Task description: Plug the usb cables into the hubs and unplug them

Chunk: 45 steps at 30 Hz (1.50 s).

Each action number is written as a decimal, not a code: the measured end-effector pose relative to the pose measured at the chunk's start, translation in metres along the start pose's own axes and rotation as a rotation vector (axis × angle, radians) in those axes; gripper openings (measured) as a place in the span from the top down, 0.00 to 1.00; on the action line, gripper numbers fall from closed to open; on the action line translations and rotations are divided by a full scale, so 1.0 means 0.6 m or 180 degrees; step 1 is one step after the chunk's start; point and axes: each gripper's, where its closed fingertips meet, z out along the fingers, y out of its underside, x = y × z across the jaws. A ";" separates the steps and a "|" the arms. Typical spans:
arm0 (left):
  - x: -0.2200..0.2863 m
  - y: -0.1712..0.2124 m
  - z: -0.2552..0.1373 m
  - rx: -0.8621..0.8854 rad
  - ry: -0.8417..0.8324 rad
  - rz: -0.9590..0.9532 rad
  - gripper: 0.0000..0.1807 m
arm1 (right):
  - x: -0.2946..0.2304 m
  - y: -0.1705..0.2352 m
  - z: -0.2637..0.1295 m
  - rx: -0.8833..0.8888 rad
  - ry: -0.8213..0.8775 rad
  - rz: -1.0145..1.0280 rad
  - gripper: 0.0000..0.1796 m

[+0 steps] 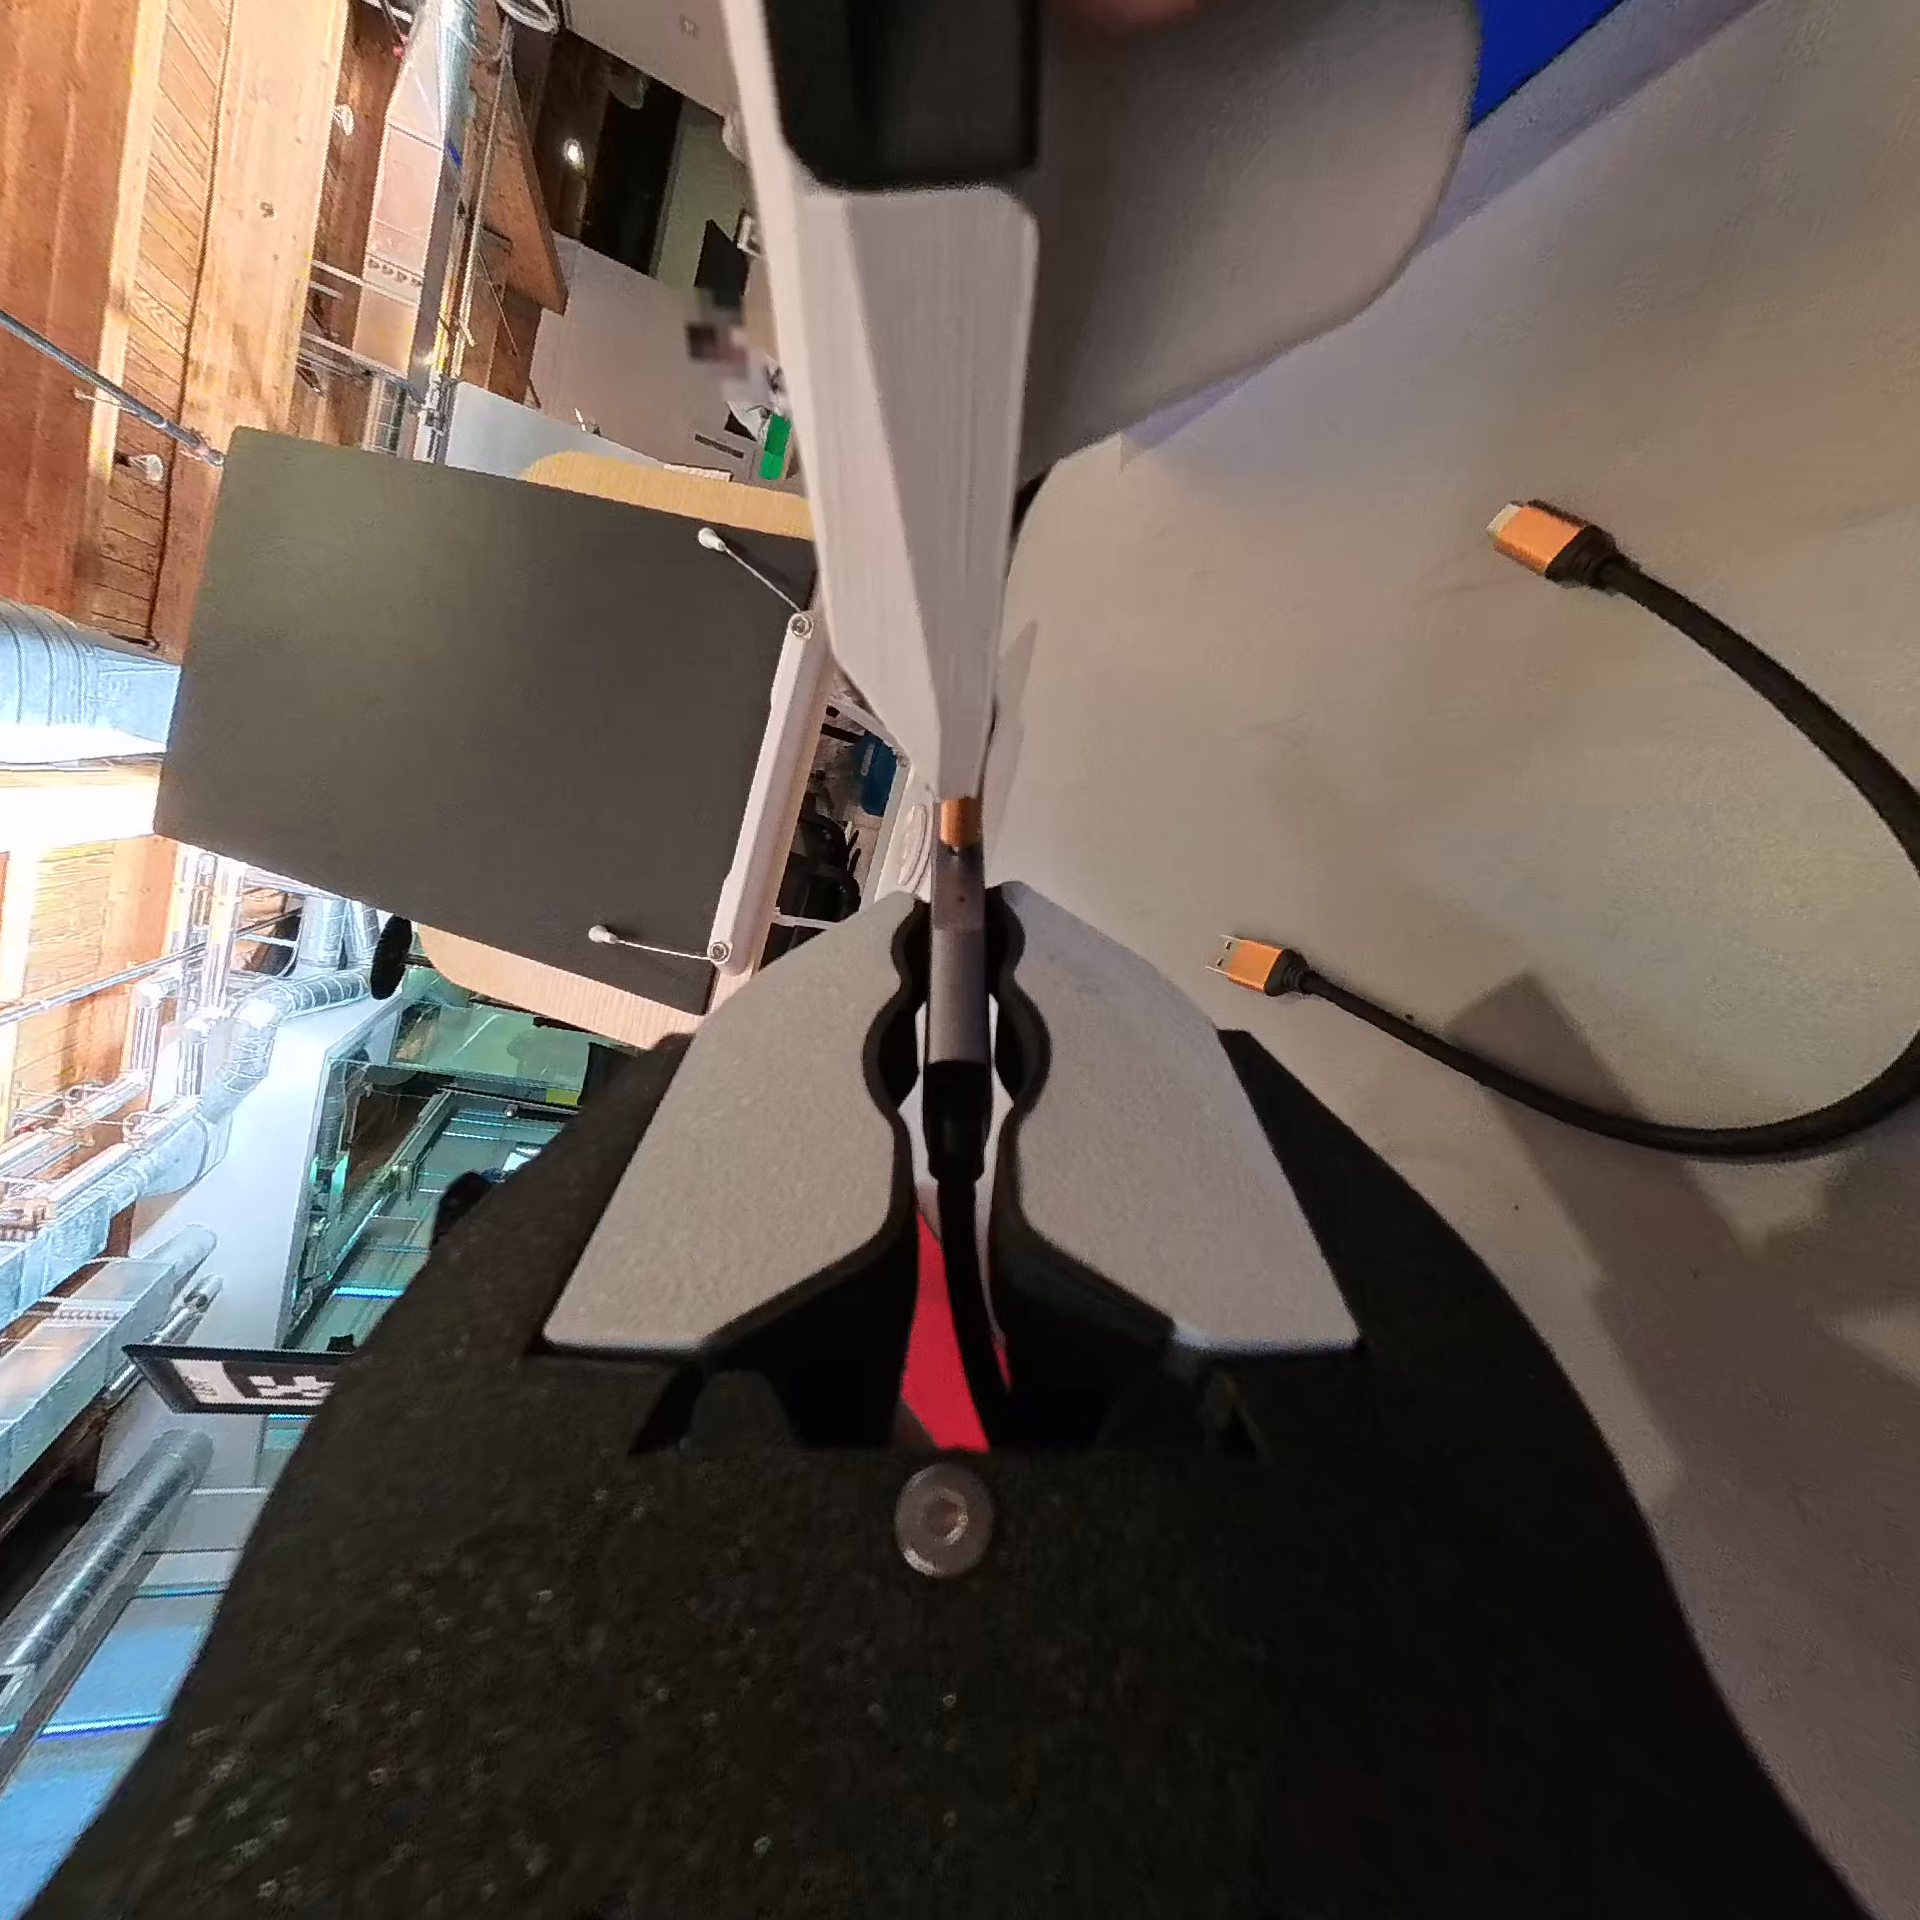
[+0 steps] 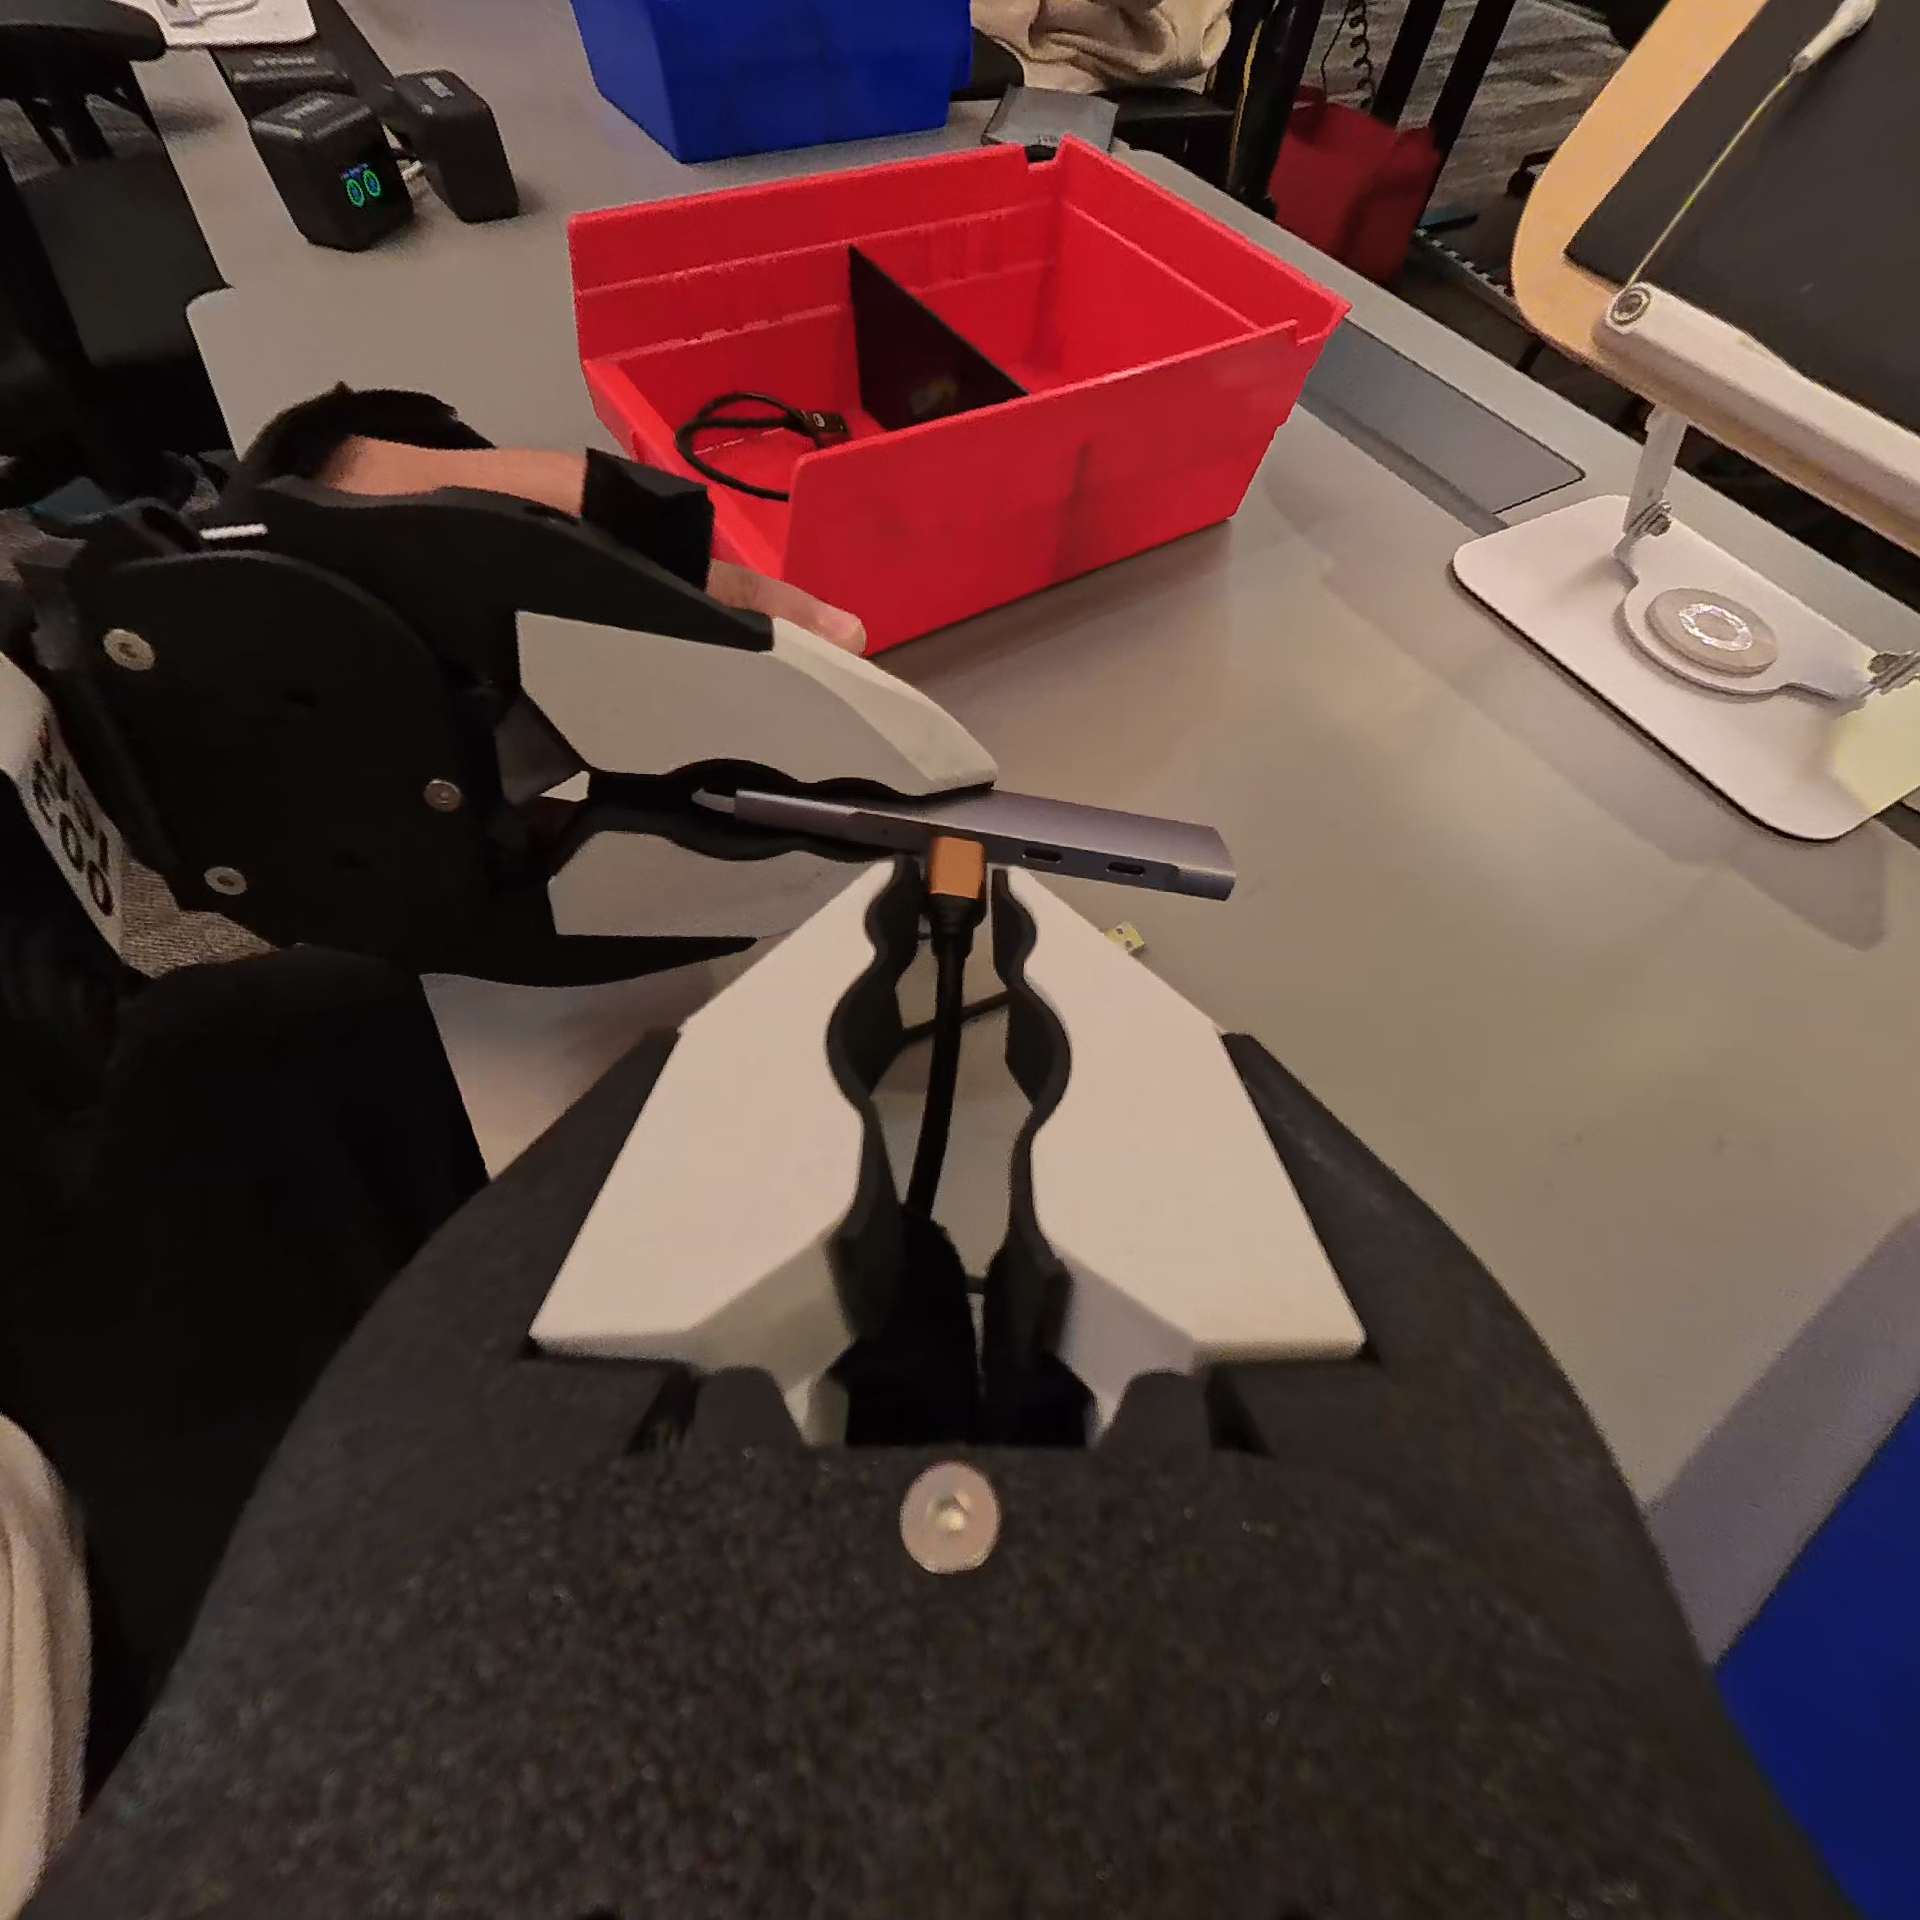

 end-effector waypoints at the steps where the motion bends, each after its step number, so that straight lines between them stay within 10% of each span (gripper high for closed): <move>1: 0.000 0.000 0.000 -0.0001 -0.0001 -0.0003 0.95 | 0.000 0.002 0.001 -0.0031 0.0012 -0.0018 0.93; 22: 0.019 -0.006 -0.002 0.0192 0.0028 0.0133 0.95 | -0.003 0.023 0.003 -0.0210 -0.0223 -0.0096 0.94; 29: 0.023 0.034 -0.013 0.0120 0.0008 0.0046 0.95 | 0.081 -0.023 -0.084 0.0483 -0.0024 0.0460 0.88; 39: 0.001 0.058 -0.040 0.0177 -0.0019 -0.0393 0.95 | 0.086 0.245 0.009 -0.0973 0.0978 0.1471 0.62; 45: 0.006 0.049 -0.039 0.0208 0.0022 -0.0411 0.95 | 0.087 0.247 0.030 -0.1099 0.1248 0.0902 0.81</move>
